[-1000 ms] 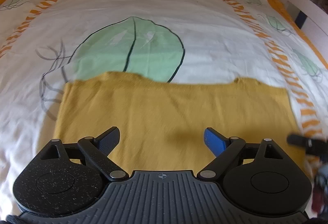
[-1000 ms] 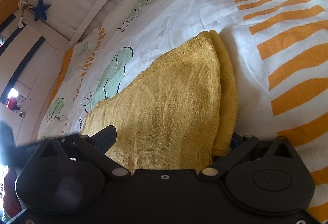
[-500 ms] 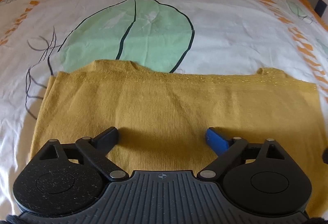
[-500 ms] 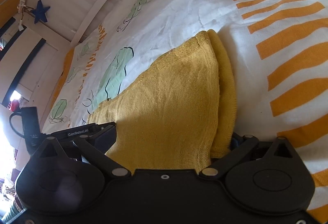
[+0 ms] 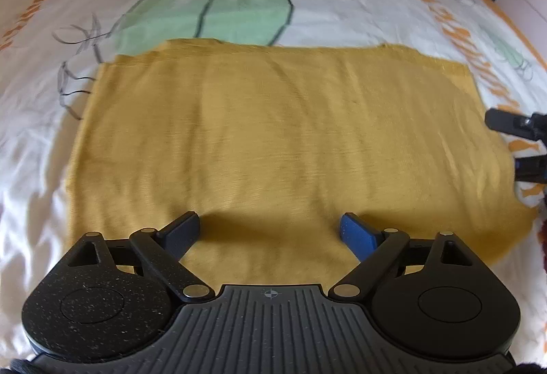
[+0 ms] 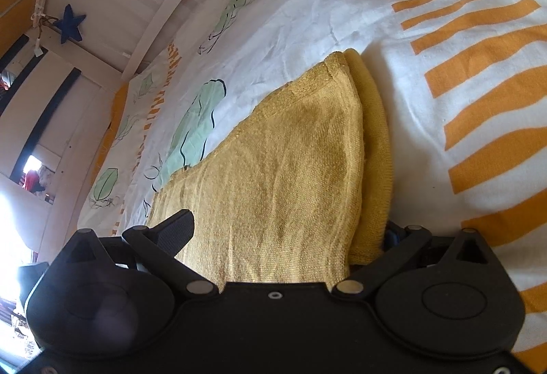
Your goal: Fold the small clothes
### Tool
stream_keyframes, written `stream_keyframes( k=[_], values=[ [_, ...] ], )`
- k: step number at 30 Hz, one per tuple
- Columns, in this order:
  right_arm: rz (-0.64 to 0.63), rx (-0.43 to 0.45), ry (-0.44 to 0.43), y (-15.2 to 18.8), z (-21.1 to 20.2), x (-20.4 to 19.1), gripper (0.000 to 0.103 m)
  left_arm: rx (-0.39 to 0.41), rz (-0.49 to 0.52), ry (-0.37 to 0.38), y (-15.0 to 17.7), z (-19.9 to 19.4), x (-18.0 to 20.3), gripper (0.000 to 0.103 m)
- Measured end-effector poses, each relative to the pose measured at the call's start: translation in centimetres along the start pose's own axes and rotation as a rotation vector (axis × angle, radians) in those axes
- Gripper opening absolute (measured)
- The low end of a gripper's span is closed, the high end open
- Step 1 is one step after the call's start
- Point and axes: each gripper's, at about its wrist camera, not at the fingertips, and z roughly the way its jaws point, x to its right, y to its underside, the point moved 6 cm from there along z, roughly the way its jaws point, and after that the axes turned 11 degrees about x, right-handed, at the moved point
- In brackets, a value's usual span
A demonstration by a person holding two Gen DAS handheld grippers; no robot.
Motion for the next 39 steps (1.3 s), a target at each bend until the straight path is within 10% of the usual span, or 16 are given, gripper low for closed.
stream_keyframes(
  k=[5,12,21,39],
  values=[
    [-0.020,-0.002,0.023,0.0,-0.2,-0.1,0.095,0.057,0.000,-0.053,-1.3,-2.0,-3.5,0.089],
    [-0.047,0.022,0.096,-0.1,-0.3,0.2,0.031,0.107,-0.087,-0.092,-2.8,-2.9,-8.9,0.089],
    [-0.236,0.083,0.205,-0.2,-0.5,-6.8,0.026,0.146,-0.132,-0.085,-5.7,-3.7,-13.4,0.088],
    [-0.410,-0.106,0.063,7.9,12.5,-23.8,0.024,0.226,-0.286,-0.099,-8.2,-7.5,-19.7,0.088]
  ],
)
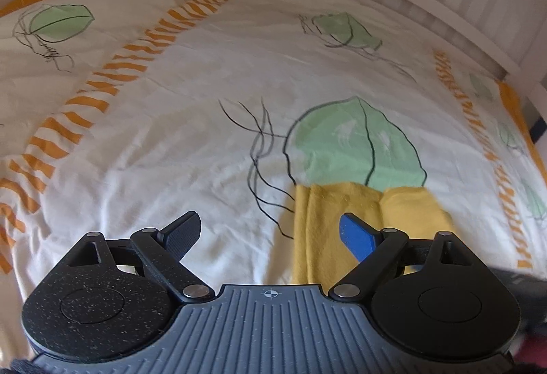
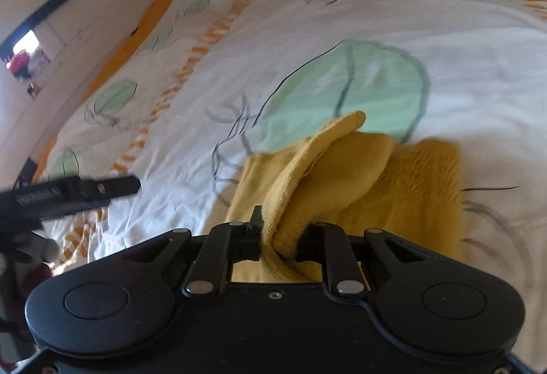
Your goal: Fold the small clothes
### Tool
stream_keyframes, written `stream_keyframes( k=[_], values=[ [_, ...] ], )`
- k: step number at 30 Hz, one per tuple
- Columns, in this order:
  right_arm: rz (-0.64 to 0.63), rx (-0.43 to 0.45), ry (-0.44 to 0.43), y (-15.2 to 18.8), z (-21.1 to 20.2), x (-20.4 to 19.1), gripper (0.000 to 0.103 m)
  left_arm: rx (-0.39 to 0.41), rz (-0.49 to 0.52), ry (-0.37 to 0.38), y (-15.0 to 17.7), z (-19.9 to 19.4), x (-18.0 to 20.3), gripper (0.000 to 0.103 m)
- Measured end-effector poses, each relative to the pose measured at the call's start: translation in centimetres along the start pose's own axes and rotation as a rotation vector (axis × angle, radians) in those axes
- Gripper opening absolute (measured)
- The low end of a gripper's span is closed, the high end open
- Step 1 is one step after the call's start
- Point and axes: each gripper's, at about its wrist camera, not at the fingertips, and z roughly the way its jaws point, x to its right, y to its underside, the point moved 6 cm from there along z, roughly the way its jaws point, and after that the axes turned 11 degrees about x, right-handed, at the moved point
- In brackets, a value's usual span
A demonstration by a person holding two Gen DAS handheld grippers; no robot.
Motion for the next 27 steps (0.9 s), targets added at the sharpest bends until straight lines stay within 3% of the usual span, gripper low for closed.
stream_keyframes(
  k=[6,11,13,17,19,27],
  values=[
    [-0.060,-0.029,0.051,2.2,3.5,-2.5,0.025,-0.001,-0.042,-0.004,-0.6,-0.1,-1.3,0.088],
    [-0.092,-0.023,0.061,2.7,4.8,-3.8,0.038,-0.008,-0.042,-0.001,-0.6,0.1,-1.3,0.088],
    [-0.105,-0.004,0.026,2.5,4.6,-4.5,0.044,-0.008,-0.039,0.000,-0.5,0.0,-1.4,0.088],
    [-0.094,0.053,-0.061,1.3,3.1,-5.5,0.045,-0.007,-0.035,-0.010,-0.4,0.1,-1.4,0.088],
    [-0.083,0.086,-0.092,0.6,1.9,-5.4,0.054,-0.011,-0.037,-0.012,-0.3,0.2,-1.4,0.088],
    [-0.141,0.084,0.009,1.5,0.2,-2.9,0.057,-0.038,-0.004,0.003,0.6,0.8,-0.5,0.088]
  ],
)
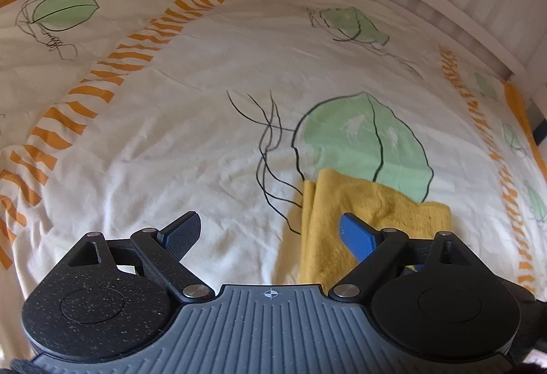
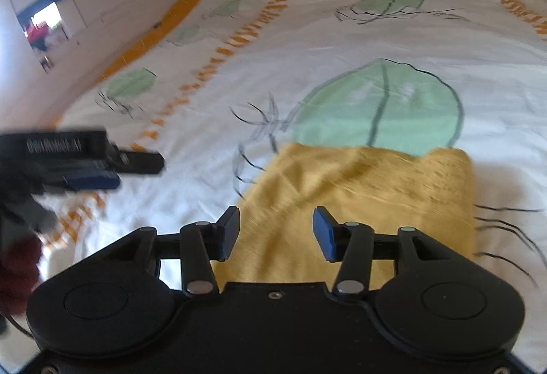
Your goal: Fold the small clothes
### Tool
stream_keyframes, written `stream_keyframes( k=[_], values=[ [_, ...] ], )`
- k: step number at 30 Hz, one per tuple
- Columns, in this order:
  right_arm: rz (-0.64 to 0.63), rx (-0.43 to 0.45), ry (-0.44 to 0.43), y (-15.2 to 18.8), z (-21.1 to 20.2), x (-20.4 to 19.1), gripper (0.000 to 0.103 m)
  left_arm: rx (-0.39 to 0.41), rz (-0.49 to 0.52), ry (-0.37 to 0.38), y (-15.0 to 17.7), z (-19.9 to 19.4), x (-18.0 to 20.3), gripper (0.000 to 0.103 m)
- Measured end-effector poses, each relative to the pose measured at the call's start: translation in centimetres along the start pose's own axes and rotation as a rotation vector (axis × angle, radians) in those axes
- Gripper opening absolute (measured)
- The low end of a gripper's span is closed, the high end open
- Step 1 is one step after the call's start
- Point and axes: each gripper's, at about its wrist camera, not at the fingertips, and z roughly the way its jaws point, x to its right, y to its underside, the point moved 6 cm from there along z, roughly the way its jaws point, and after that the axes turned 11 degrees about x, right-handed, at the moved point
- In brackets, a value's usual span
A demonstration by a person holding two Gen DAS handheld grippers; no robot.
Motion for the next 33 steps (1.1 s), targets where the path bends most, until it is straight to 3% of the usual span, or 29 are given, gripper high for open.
stream_keyframes(
  k=[5,8,11,15,19,23,26,33],
  values=[
    [-0.033,0.005,0.071,2.2,-1.5,2.1,0.065,-0.023,0.037,0.020,1.0,0.4,1.0,0.088],
    [-0.037,0.040,0.103,2.5,-2.9,3.6,0.079,-0.036,0.036,0.048,1.7,0.5,1.5,0.088],
    [-0.084,0.060,0.136,2.4,-3.7,4.1,0.080,-0.056,0.039,0.062,2.4,0.7,1.6,0.088],
    [-0.229,0.001,0.129,3.9,-3.9,2.7,0.081,-0.080,0.057,0.054,3.5,1.0,1.7,0.088],
    [-0.345,-0.101,0.196,6.8,-3.8,3.6,0.082,-0.095,0.066,0.066,4.3,0.9,1.8,0.088],
    [-0.220,-0.127,0.222,8.3,-5.3,6.8,0.084,-0.116,0.066,0.102,5.6,0.6,1.9,0.088],
    [-0.220,-0.125,0.257,8.4,-6.6,7.8,0.086,-0.141,0.051,0.129,6.5,0.6,1.7,0.088],
    [-0.187,-0.122,0.247,8.4,-6.8,8.1,0.089,-0.246,-0.006,0.205,9.6,1.7,2.0,0.088]
  ],
)
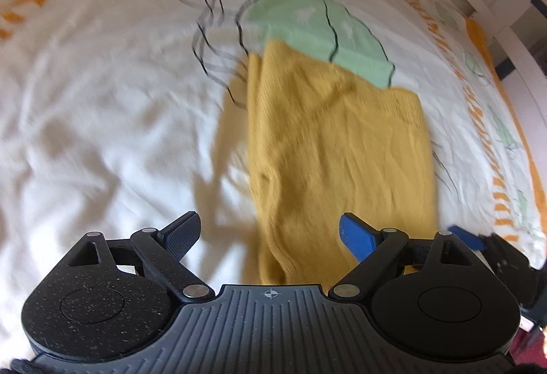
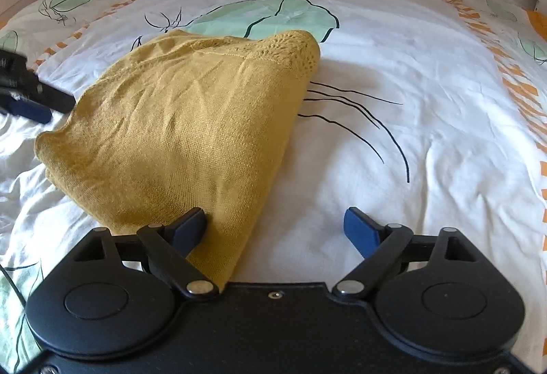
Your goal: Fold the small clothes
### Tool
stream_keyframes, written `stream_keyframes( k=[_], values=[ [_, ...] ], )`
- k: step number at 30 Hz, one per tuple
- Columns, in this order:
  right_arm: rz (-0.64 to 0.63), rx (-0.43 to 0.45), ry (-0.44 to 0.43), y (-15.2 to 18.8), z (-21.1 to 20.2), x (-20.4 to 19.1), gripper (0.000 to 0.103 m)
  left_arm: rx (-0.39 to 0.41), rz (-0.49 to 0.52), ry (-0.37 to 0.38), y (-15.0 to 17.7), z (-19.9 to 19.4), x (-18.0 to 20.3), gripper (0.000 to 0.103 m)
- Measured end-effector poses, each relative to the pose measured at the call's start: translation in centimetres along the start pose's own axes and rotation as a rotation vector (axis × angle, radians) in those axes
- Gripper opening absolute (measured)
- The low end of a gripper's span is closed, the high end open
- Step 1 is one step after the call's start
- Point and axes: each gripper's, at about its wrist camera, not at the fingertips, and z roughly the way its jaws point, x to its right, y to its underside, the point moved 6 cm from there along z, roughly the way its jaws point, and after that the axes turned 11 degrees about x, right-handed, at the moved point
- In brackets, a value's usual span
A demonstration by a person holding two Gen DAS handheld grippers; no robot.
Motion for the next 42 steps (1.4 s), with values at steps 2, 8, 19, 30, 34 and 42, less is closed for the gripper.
stream_keyframes(
  k=[2,8,19,30,34,42],
  values=[
    [0.019,0.007,-0.024,0.1,-0.3,0.1,0.089,-0.031,-0.025,0.032,0.7,0.7,0.3,0.088],
    [0.137,0.064,-0.165,-1.3,-0.4,1.2,0.090,-0.049,-0.022,0.062,1.4,2.4,1.4,0.088],
    [0.351,0.078,-0.369,-5.3,5.8,2.8,0.091,-0.026,-0.009,0.148,1.1,4.1,3.1,0.088],
    [0.494,0.076,-0.425,-6.3,9.4,3.0,0.060,-0.008,0.012,0.168,1.1,4.4,3.7,0.020],
    [0.476,0.037,-0.388,-6.6,8.5,2.9,0.045,0.000,-0.010,0.212,0.9,3.2,4.2,0.017],
    [0.481,-0.008,-0.362,-5.7,0.4,1.3,0.044,-0.008,0.002,0.289,5.0,-2.7,6.5,0.017]
  ],
)
